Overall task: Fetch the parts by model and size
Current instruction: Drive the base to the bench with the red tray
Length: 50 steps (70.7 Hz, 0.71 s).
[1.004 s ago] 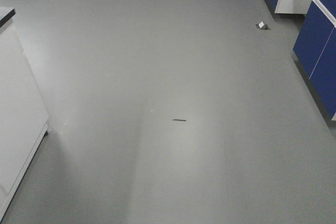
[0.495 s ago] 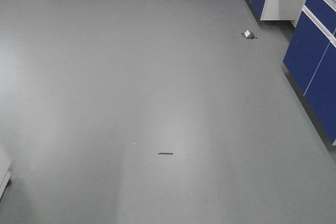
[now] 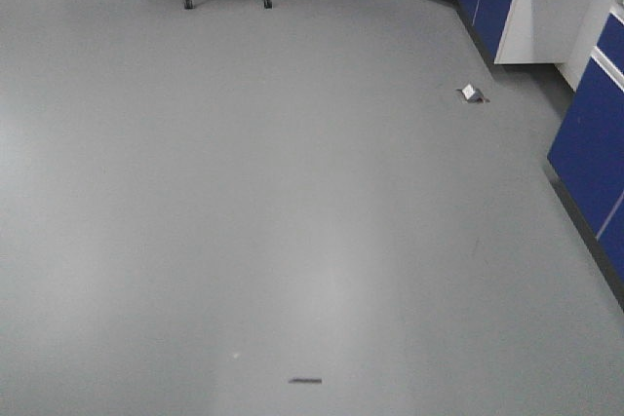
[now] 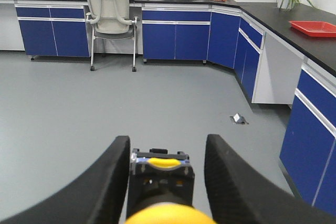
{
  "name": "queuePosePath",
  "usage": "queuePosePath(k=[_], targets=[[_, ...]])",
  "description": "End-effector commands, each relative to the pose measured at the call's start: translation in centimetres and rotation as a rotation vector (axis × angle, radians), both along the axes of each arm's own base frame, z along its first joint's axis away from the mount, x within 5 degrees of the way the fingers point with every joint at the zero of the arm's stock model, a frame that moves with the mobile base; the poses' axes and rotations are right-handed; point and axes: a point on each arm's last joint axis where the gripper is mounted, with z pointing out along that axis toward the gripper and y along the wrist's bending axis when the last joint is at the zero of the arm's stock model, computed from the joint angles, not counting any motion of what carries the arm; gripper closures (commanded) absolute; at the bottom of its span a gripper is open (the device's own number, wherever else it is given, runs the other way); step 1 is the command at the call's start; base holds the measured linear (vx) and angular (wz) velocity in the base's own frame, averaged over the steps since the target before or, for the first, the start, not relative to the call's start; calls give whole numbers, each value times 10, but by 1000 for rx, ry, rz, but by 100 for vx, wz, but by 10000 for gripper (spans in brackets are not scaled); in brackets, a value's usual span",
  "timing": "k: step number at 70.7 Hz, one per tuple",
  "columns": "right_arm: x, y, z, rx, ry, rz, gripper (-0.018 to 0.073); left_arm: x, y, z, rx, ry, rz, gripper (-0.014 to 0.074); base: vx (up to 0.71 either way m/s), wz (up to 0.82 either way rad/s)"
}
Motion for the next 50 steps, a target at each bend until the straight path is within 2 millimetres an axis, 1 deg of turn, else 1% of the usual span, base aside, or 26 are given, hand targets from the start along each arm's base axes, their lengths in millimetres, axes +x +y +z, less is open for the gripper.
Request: queuePosePath(k=[1,50], targets=[[0,0,16,-5,-106,-5,568,2,-1,15,-3,-97,-7,601,57,3],[0,0,16,-5,-106,-5,568,2,-1,15,-3,-97,-7,601,60,2]])
